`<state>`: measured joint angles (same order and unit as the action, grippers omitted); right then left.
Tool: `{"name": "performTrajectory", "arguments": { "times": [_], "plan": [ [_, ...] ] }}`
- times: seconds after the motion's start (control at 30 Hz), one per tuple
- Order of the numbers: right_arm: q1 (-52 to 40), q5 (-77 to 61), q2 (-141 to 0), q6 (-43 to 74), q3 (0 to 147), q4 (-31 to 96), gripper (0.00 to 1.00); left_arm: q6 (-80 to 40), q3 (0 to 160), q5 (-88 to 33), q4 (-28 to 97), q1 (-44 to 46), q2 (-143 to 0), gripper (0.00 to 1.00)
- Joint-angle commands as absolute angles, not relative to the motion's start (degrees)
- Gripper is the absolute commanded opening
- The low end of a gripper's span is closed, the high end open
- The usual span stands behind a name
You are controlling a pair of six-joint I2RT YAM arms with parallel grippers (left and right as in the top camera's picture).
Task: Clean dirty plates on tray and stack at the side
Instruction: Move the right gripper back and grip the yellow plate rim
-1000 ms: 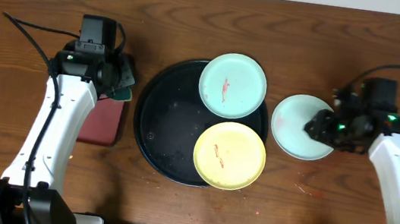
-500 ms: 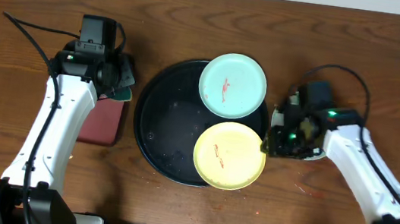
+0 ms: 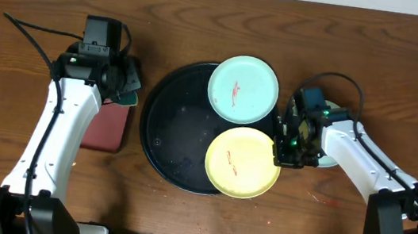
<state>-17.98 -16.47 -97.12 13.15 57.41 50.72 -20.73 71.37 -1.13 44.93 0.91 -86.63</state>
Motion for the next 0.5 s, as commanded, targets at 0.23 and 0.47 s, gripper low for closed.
{"name": "performTrajectory", "arguments": {
  "times": [0.23,0.47],
  "plan": [
    [-30.44,-16.93,-97.76,26.33,63.96,42.57,0.01,-20.23,71.07,-0.82,46.26,0.73,-86.85,0.08],
    [-35.79,-12.64,-104.25,34.72,65.14,38.89,0.01,-23.88,68.95,-0.8,45.98,0.73,-86.91,0.07]
  ]
}}
